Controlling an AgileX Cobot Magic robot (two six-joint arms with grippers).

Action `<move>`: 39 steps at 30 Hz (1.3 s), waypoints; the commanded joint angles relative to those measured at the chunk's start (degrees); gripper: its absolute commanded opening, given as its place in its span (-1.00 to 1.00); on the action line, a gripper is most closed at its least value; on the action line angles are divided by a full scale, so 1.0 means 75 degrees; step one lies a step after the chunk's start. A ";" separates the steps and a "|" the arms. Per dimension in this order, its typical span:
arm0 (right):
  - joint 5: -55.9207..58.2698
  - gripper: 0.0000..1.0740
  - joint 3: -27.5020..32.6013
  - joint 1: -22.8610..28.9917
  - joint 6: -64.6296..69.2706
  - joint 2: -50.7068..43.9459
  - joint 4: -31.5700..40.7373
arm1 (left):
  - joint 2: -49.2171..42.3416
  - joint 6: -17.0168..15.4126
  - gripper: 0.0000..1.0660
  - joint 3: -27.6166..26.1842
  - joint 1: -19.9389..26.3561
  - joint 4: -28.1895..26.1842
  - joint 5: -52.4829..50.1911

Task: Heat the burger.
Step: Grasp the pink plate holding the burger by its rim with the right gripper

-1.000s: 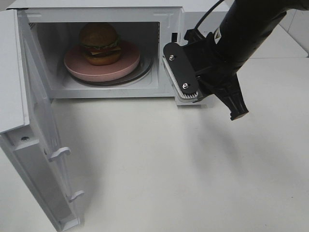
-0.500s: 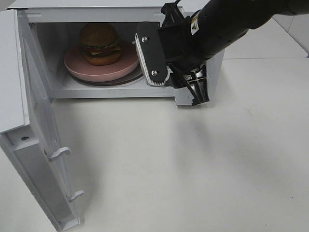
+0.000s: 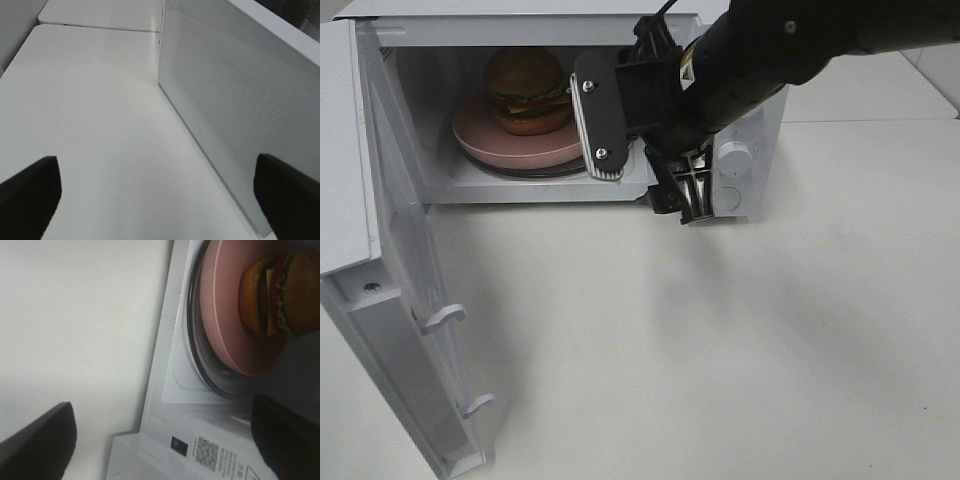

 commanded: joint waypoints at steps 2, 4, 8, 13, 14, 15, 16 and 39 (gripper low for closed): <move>-0.0023 0.65 -0.0344 0.0153 0.0321 0.0374 -0.0183 | -0.0168 0.0000 0.87 0.0031 0.0015 -0.0023 -0.0061; -0.0023 0.64 -0.0588 0.0160 0.0443 0.0626 -0.0176 | -0.0168 0.0000 0.87 0.0031 0.0015 -0.0023 -0.0061; -0.0023 0.62 -0.1070 0.0160 0.0481 0.1146 -0.0176 | -0.0168 0.0000 0.87 0.0031 0.0015 -0.0023 -0.0061; -0.0015 0.60 -0.1482 0.0160 0.0489 0.1551 -0.0176 | -0.0168 0.0000 0.87 0.0031 0.0015 -0.0023 -0.0061; 0.0000 0.59 -0.1673 0.0160 0.0489 0.1749 -0.0176 | -0.0168 0.0000 0.87 0.0031 0.0015 -0.0023 -0.0061; 0.0031 0.59 -0.1864 0.0160 0.0489 0.1933 -0.0168 | -0.0168 0.0000 0.87 0.0031 0.0015 -0.0023 -0.0061; 0.0031 0.59 -0.1864 0.0160 0.0489 0.1933 -0.0168 | -0.0168 0.0000 0.87 0.0031 0.0015 -0.0023 -0.0061; 0.0787 0.48 -0.4530 0.0160 0.0581 0.4064 -0.0153 | -0.0168 0.0000 0.87 0.0031 0.0015 -0.0023 -0.0061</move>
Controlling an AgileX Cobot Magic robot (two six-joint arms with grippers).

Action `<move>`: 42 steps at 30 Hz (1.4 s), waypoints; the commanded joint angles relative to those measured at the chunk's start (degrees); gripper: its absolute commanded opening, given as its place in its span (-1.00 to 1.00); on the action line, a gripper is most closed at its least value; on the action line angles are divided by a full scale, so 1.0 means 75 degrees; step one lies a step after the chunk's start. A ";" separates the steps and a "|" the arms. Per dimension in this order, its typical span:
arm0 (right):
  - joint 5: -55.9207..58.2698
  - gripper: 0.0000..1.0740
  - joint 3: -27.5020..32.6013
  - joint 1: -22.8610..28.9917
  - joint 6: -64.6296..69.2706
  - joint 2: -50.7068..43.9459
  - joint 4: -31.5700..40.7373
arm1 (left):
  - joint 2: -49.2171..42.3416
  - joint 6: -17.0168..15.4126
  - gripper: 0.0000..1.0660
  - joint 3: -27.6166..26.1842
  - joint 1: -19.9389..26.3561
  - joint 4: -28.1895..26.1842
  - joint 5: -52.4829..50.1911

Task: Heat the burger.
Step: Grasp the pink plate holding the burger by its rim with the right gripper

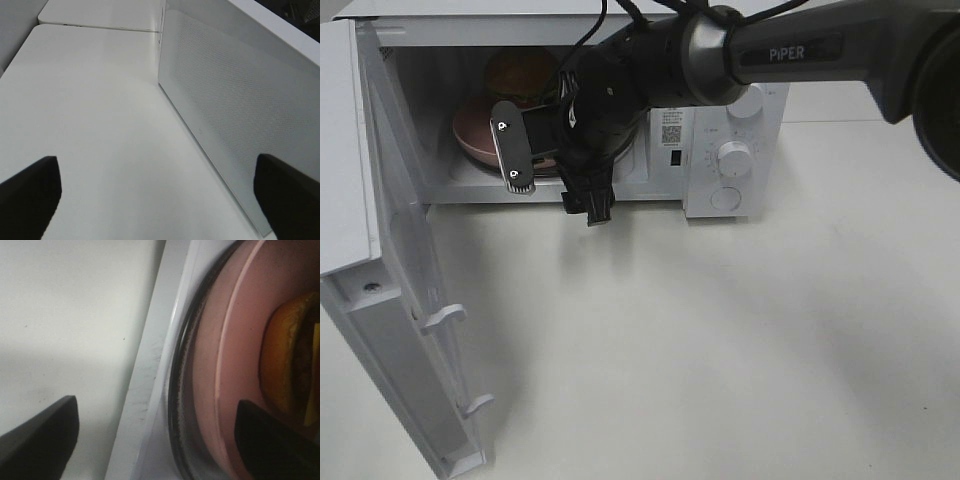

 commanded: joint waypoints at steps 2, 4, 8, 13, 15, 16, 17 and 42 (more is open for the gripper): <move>0.0084 0.47 -0.0481 0.0015 0.0252 0.0275 0.0000 | -0.0168 0.0000 0.87 0.0031 0.0015 -0.0023 -0.0061; 0.0084 0.47 -0.0565 0.0015 0.0283 0.0351 0.0000 | -0.0168 0.0000 0.87 0.0031 0.0015 -0.0023 -0.0061; 0.0084 0.46 -0.1085 -0.0008 0.0527 0.0703 -0.0023 | -0.0168 0.0000 0.87 0.0031 0.0015 -0.0015 -0.0061; 0.0076 0.44 -0.1566 -0.0076 0.0726 0.1047 -0.0031 | -0.0168 0.0000 0.87 0.0031 0.0015 0.0099 -0.0053; 0.0092 0.43 -0.1704 -0.0099 0.0787 0.1161 -0.0031 | -0.0168 0.0000 0.87 0.0031 0.0015 0.0145 -0.0053; 0.0092 0.42 -0.1772 -0.0122 0.0848 0.1199 -0.0031 | -0.0168 0.0000 0.87 0.0031 0.0015 0.0153 -0.0046; 0.0092 0.42 -0.1772 -0.0122 0.0848 0.1199 -0.0031 | -0.0168 0.0000 0.87 0.0031 0.0015 0.0153 -0.0046; 0.0390 -1.00 -0.1902 -0.0183 0.1001 0.1268 -0.0008 | -0.0168 0.0000 0.87 0.0031 0.0015 0.0290 -0.0038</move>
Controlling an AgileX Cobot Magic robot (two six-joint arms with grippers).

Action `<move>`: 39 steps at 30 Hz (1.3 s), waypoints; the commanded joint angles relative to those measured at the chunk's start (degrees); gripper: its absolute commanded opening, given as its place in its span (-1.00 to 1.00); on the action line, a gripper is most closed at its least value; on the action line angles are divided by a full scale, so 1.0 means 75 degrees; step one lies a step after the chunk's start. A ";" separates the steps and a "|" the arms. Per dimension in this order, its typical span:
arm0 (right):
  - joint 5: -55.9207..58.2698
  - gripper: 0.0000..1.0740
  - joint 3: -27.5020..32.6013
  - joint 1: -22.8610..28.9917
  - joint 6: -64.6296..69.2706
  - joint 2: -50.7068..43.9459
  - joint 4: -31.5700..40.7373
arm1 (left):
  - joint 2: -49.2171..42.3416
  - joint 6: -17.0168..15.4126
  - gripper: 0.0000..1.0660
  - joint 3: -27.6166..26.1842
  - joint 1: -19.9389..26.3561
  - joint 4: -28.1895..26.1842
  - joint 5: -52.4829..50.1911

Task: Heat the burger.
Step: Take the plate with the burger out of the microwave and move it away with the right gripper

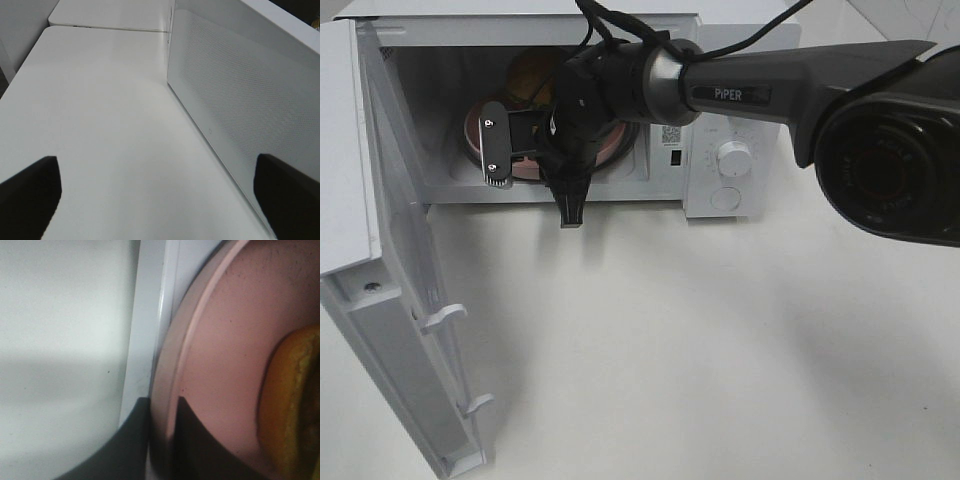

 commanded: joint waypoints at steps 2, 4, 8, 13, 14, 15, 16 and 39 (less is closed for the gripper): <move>-0.0183 -1.00 -0.0069 -0.0122 0.0122 -0.0107 -0.0214 | -0.0168 0.0000 0.87 0.0031 0.0015 0.0038 -0.0038; -0.0099 -1.00 -0.0061 -0.0107 0.0122 -0.0176 -0.0206 | -0.0168 0.0000 0.87 0.0031 0.0015 0.0038 -0.0038; 0.0138 -1.00 -0.0053 -0.0031 0.0092 -0.0359 -0.0206 | -0.0168 0.0000 0.87 0.0031 0.0015 0.0038 -0.0038; 0.0206 -1.00 0.0008 0.0023 -0.0092 -0.0519 -0.0206 | -0.0168 0.0000 0.87 0.0031 0.0015 0.0038 -0.0038; 0.0084 -1.00 0.0237 0.0046 -0.0275 -0.0703 -0.0206 | -0.0168 0.0000 0.87 0.0031 0.0015 0.0038 -0.0038; -0.0115 -1.00 0.0581 0.0046 -0.0542 -0.0924 -0.0206 | -0.0168 0.0000 0.87 0.0031 0.0015 0.0038 -0.0038; -0.0115 -1.00 0.0581 0.0046 -0.0542 -0.0924 -0.0206 | -0.0168 0.0000 0.87 0.0031 0.0015 0.0038 -0.0038; -0.2956 -1.00 0.4736 0.0138 -0.0940 -0.3201 -0.0313 | -0.0168 0.0000 0.87 0.0031 0.0015 0.0038 -0.0038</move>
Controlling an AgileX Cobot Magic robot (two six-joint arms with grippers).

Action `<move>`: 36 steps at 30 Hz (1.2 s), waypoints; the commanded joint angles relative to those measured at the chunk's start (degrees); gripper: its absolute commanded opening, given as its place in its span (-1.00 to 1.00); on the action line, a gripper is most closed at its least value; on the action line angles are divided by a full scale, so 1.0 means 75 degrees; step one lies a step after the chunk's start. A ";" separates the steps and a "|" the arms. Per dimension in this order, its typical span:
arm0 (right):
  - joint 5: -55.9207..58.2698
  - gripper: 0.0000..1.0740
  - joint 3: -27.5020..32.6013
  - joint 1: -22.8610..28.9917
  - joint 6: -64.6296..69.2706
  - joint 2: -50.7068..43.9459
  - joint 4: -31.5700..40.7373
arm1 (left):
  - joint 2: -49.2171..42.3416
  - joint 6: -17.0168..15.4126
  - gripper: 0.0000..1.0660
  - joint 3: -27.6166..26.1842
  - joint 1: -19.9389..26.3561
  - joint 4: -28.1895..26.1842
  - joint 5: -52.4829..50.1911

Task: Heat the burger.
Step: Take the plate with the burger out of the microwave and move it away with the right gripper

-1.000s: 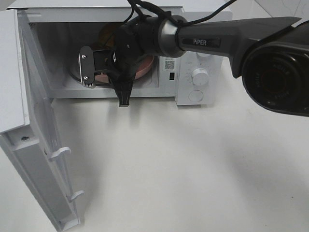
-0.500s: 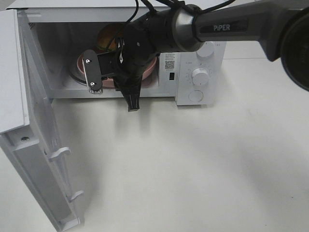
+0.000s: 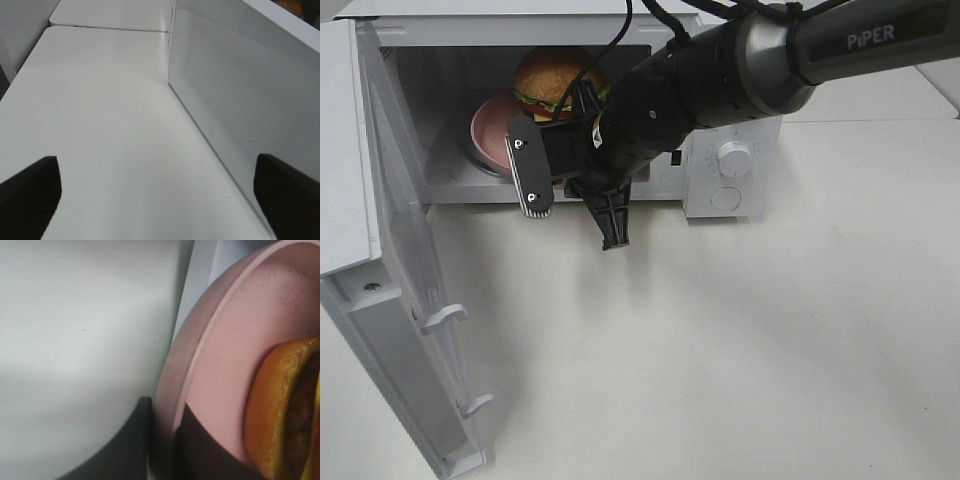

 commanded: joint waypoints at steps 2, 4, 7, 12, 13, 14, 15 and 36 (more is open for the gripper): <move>-0.0848 -1.00 0.0504 0.0038 -0.0084 -0.0542 -0.0222 | -0.0168 0.0000 0.87 0.0031 0.0015 0.0015 -0.0038; -0.1138 -1.00 0.0879 0.0130 -0.0084 -0.0741 -0.0321 | -0.0168 0.0000 0.87 0.0031 0.0015 0.0015 -0.0038; -0.1283 -1.00 0.1291 0.0130 -0.0076 -0.1001 -0.0344 | -0.0168 0.0000 0.87 0.0031 0.0015 0.0015 -0.0038; -0.1375 -1.00 0.1940 0.0130 -0.0076 -0.1436 -0.0344 | -0.0168 0.0000 0.87 0.0031 0.0015 0.0015 -0.0038; -0.1406 -1.00 0.2193 0.0130 -0.0076 -0.1620 -0.0367 | -0.0168 0.0000 0.87 0.0031 0.0015 0.0015 -0.0038; -0.1429 -1.00 0.2315 0.0130 -0.0076 -0.1711 -0.0367 | -0.0168 0.0000 0.87 0.0031 0.0015 0.0015 -0.0038; -0.1429 -1.00 0.2315 0.0130 -0.0076 -0.1711 -0.0367 | -0.0168 0.0000 0.87 0.0031 0.0015 0.0015 -0.0038; -0.2215 -1.00 0.5294 0.0130 -0.0015 -0.4263 -0.0481 | -0.0168 0.0000 0.87 0.0031 0.0015 0.0015 -0.0038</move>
